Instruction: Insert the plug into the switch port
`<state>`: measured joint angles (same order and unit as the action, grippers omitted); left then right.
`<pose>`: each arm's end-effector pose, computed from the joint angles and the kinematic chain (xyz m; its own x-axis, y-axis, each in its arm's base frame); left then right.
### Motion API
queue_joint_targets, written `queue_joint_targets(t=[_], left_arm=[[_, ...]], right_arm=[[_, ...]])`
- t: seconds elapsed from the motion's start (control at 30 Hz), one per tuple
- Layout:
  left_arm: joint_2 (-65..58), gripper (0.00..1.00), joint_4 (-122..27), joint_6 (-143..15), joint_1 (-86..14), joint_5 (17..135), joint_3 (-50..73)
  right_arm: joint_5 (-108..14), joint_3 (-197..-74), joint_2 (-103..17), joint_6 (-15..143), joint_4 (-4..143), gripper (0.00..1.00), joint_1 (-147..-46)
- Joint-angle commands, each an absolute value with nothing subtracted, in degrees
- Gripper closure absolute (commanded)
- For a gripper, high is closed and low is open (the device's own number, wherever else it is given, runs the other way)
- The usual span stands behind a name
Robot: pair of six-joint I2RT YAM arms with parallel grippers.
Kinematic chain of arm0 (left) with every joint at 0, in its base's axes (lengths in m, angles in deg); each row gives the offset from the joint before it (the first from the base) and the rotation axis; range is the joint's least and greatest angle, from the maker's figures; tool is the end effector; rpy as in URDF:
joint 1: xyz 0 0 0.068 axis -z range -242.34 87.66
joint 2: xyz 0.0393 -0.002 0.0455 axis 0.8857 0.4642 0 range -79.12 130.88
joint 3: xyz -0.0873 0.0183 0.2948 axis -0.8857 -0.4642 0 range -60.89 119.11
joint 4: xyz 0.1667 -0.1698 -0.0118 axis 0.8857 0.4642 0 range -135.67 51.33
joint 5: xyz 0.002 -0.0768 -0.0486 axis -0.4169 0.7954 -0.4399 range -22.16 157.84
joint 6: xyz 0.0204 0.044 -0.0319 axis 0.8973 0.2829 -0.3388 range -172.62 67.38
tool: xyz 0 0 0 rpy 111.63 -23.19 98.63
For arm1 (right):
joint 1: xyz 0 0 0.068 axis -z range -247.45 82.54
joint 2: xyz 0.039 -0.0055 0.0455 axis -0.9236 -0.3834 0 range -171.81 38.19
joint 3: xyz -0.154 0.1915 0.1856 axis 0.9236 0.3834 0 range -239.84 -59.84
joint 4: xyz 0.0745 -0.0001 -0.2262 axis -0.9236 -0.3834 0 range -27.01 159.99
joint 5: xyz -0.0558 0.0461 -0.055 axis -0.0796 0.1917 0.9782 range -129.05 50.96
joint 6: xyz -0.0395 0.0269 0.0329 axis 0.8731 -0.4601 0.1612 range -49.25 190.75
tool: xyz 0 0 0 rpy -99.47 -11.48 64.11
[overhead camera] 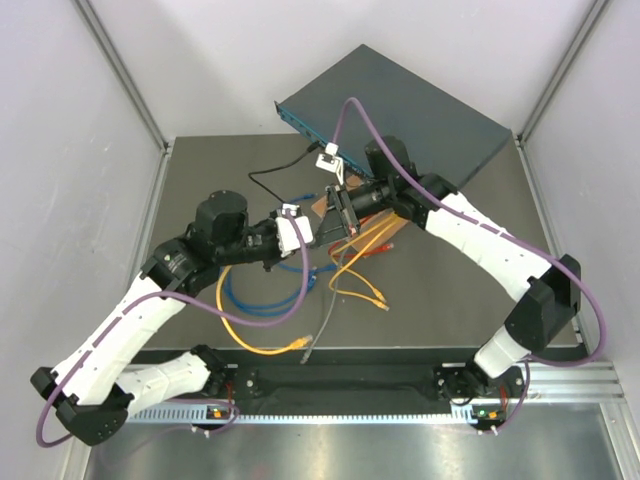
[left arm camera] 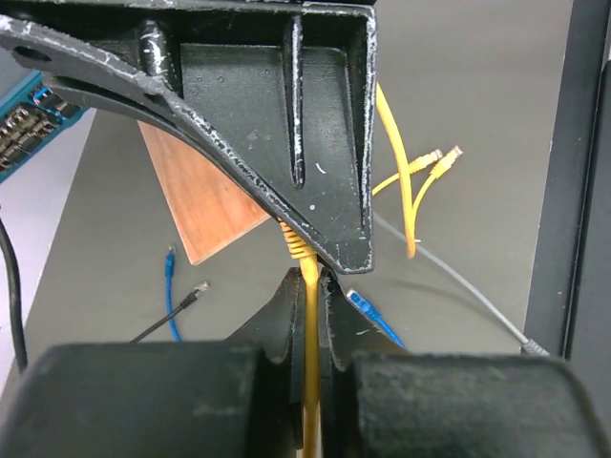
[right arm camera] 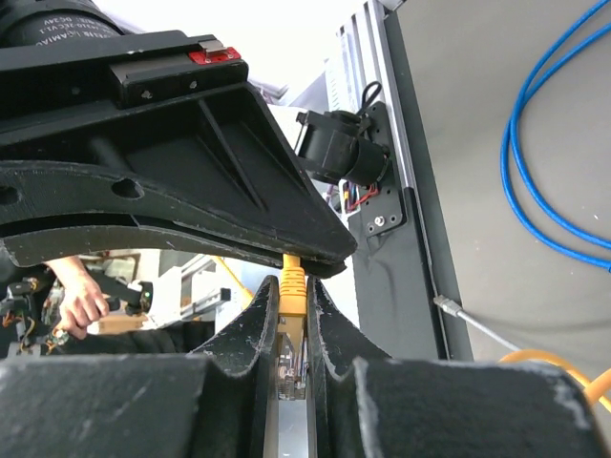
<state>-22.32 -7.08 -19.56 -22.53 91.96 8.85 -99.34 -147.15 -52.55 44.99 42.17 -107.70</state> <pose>0.1101 -0.1139 0.4240 0.1944 0.4861 -0.8520 0.9084 0.2387 0.3434 0.2270 0.2395 0.4113 -0.7421 -0.3460 -0.5741 -0.6267 0.0543 0.7774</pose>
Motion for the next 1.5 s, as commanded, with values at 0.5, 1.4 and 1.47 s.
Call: queue_joint_targets(t=[0.5, 1.4, 1.47], left_arm=[[-21.55, 0.59, -12.89, -46.72, -22.61, 104.82, 12.32], [-19.17, 0.58, -35.74, -75.99, -27.8, 126.46, 9.87], [-19.17, 0.61, -37.75, -77.4, -27.8, 126.72, 9.17]], right_arm=[[-88.27, -147.65, -37.06, 75.44, 41.59, 1.0, -103.75], [-66.91, -126.64, -15.95, 121.1, 59.7, 1.0, -121.86], [-66.56, -126.37, -15.95, 121.81, 59.53, 1.0, -122.91]])
